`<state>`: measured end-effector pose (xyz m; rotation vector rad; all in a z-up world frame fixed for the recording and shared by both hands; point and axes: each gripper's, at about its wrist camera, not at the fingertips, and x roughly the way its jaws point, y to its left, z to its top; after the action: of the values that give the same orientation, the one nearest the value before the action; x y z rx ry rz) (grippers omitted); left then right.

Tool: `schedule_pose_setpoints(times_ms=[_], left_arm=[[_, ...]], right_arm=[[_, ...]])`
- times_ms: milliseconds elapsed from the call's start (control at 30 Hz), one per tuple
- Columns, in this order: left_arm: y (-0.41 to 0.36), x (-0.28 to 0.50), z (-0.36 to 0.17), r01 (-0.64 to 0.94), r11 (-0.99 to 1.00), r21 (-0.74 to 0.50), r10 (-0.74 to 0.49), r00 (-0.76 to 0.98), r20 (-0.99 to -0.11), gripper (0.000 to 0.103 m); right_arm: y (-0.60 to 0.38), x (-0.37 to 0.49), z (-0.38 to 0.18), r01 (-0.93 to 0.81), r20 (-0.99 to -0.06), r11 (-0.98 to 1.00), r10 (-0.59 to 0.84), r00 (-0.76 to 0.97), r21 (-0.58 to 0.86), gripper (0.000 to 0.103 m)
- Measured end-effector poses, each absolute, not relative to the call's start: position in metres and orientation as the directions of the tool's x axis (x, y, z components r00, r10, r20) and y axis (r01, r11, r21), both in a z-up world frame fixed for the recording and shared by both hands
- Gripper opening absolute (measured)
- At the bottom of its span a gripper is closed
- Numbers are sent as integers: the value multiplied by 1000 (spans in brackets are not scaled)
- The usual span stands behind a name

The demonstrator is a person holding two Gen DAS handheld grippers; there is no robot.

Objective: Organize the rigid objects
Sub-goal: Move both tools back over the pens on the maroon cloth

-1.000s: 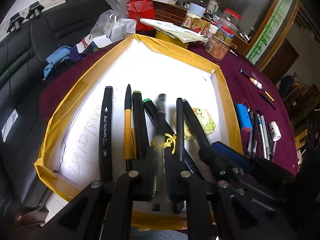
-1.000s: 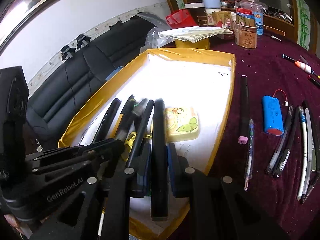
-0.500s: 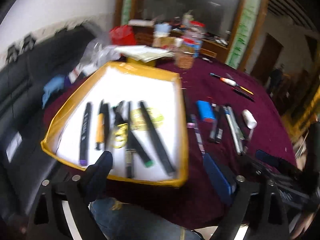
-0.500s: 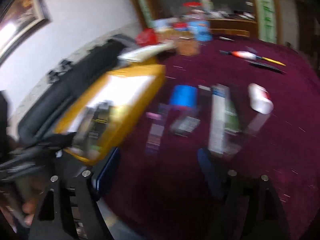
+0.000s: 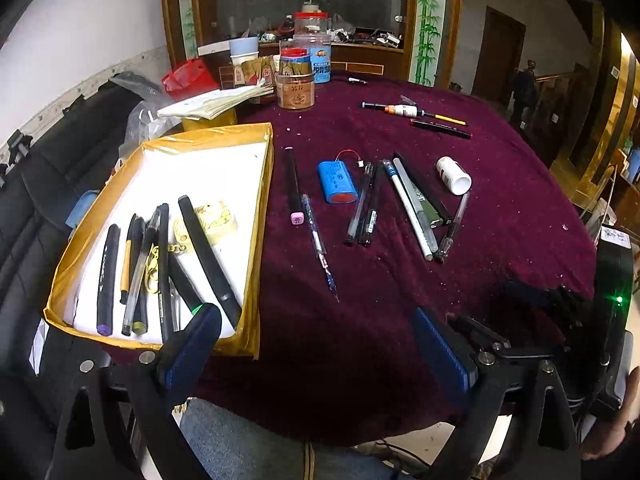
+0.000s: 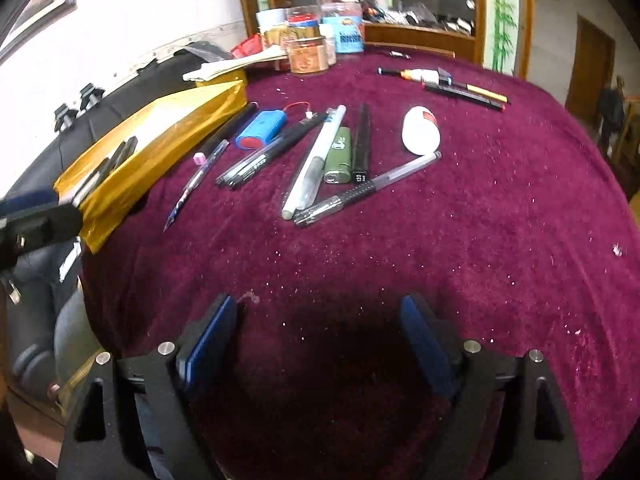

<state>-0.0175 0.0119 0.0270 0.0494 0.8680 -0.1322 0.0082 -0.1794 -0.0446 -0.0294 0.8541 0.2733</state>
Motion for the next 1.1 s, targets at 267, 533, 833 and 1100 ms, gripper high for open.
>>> schedule_pose_setpoints(times_ms=[267, 533, 833, 1100], left_arm=[[27, -11, 22, 101, 993, -68, -117, 624, -772, 91], [41, -7, 17, 89, 989, -117, -147, 609, -779, 89], [50, -3, 13, 68, 991, -114, -132, 599, -790, 81], [48, 12, 18, 92, 983, -160, -184, 556, -810, 69]], right_arm=[[-199, 40, -35, -258, -737, 908, 419, 531, 330, 80], [-218, 101, -35, -67, -790, 954, 282, 545, 293, 54], [-211, 136, -38, 8, -834, 986, 138, 534, 168, 41], [-193, 102, -40, -36, -825, 999, -3, 565, -29, 12]])
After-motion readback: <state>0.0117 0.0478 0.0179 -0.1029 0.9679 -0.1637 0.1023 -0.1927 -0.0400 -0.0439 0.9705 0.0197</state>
